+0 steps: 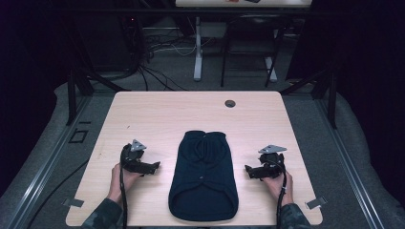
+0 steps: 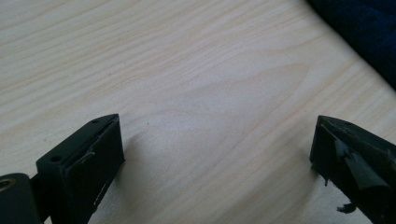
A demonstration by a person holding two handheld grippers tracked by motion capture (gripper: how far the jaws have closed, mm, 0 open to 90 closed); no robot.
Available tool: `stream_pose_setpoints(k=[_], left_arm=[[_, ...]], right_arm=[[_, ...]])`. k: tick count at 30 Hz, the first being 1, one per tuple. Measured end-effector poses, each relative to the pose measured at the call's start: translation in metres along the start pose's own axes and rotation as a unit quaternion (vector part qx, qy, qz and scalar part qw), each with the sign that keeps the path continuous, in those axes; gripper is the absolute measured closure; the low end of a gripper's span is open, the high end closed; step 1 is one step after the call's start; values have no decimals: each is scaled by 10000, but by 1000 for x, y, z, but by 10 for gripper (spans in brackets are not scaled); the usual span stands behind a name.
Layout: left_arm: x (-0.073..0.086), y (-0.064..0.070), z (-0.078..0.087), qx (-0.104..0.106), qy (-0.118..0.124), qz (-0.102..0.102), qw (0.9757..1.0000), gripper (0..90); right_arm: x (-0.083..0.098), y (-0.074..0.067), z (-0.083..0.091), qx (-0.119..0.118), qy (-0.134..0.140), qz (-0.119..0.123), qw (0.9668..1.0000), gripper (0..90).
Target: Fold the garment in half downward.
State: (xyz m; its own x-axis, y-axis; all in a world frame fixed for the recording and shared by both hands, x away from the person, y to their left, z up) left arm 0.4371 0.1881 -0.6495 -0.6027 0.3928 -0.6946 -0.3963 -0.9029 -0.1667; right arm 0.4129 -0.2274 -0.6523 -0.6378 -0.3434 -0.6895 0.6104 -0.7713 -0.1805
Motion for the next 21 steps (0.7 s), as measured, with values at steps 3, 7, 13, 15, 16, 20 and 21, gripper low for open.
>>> stream_pose_setpoints(k=[3,7,13,15,16,20,21], left_arm=[[-6,1,1,39,56,76,9999,33],[-21,5,6,137,203,143,9996,33],[-39,12,5,289,332,166,9989,30],[-45,14,3,337,340,165,9987,30],[-47,15,2,364,321,169,9987,28],[-56,19,-4,428,257,153,9986,21],[-58,21,-6,466,239,157,9985,19]], right_arm=[[-1,-1,-1,-66,-18,-72,10000,5],[-9,-7,-4,-186,-94,-71,9998,7],[-30,-21,-2,-386,-79,98,9992,20],[-39,-24,-1,-441,-2,129,9989,27],[-43,-25,0,-479,11,144,9987,29],[-60,-31,-2,-663,49,117,9977,39],[-65,-33,-4,-697,67,145,9974,49]])
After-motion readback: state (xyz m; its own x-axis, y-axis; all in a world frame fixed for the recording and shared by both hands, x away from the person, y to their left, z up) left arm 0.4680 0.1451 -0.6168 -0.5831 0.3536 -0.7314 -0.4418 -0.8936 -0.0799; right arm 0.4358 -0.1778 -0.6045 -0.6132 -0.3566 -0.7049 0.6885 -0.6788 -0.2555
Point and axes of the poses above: each handheld gripper's, and its own axes: z roughly backward along the jaws, x roughly out of its underside, y roughly to its right, the point moved 9 cm from there along -z, roughly forward along the jaws, and after that the axes turned 15 degrees about -x, right-handed, at the moved point
